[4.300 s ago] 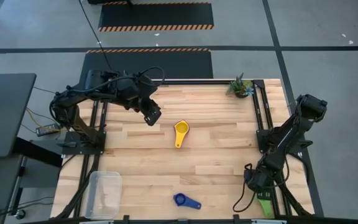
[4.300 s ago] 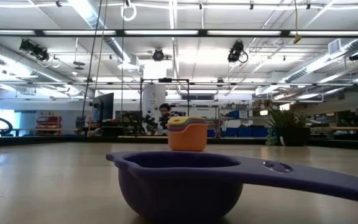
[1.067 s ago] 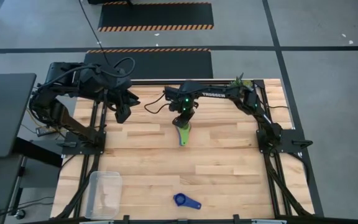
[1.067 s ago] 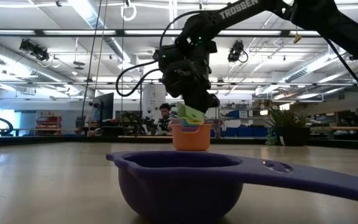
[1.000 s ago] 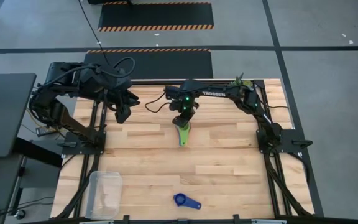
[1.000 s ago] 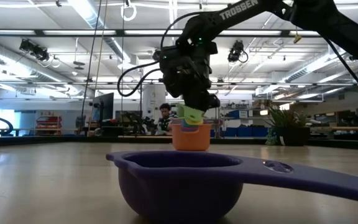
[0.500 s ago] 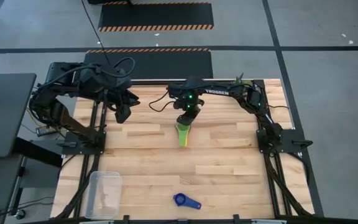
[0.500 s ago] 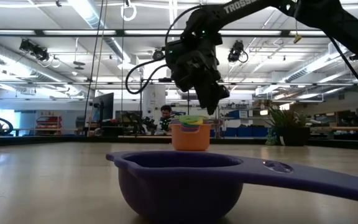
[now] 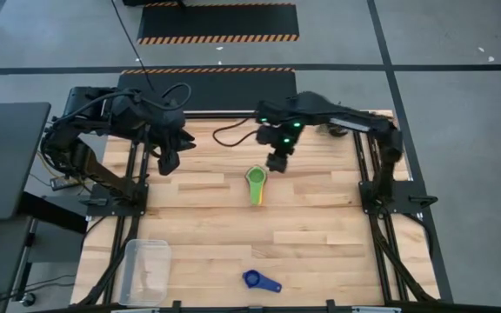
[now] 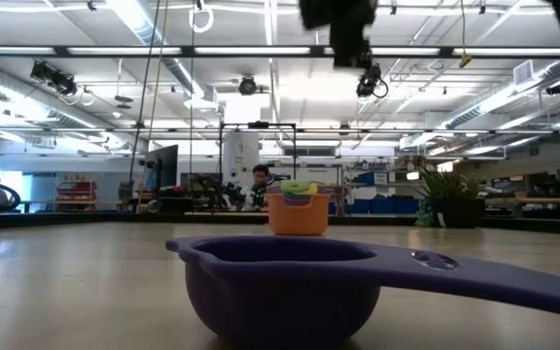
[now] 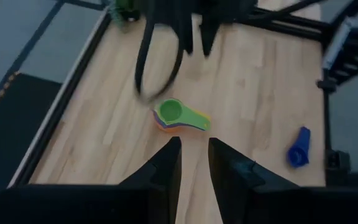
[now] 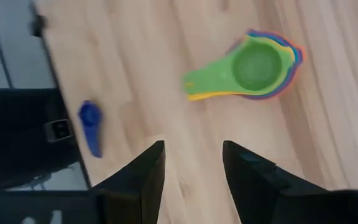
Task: Nest measuring cups in basket
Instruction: Stack the light green measuring cup on top of the yellow measuring cup, then stack the dark blue measuring cup on top of the light green measuring cup
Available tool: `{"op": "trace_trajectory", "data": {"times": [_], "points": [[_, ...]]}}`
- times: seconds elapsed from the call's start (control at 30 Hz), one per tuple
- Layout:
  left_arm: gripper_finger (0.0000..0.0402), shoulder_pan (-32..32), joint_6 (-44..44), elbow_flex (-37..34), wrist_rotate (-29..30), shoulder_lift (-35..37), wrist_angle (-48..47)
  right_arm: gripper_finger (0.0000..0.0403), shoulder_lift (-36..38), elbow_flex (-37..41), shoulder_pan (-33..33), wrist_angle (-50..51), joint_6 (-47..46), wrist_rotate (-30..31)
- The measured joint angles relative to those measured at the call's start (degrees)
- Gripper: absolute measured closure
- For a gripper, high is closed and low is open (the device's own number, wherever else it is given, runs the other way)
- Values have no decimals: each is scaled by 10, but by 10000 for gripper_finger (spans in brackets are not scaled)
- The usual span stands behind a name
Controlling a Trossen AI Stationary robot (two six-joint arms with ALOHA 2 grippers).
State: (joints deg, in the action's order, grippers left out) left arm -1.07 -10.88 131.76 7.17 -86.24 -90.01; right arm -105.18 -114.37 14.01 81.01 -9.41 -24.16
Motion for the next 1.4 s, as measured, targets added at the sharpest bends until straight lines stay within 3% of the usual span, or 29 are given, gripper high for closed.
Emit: {"op": "trace_trajectory", "data": {"times": [0.17, 0.5, 0.63, 0.87, 0.97, 1.13, 1.4], "points": [[315, 7, 21, 0, -25, -4, 0, 234, 98, 0, -45, -12, -8, 32], [315, 76, -158, 0, -26, -88, 0, 234, 235, 0, -121, -22, 23, 111], [315, 133, -292, 0, -26, -138, 0, 234, 276, 0, -132, -22, 50, 124], [315, 221, -632, 0, -25, -232, 11, 234, 331, 0, -136, -39, 81, 122], [315, 255, -702, 0, -25, -271, 40, 234, 346, 0, -136, -44, 86, 122], [315, 292, -712, 0, -15, -338, 78, 234, 358, 0, -136, -47, 95, 122], [315, 316, -604, 0, -23, -444, 89, 234, 359, 0, -136, -47, 96, 110]]}}
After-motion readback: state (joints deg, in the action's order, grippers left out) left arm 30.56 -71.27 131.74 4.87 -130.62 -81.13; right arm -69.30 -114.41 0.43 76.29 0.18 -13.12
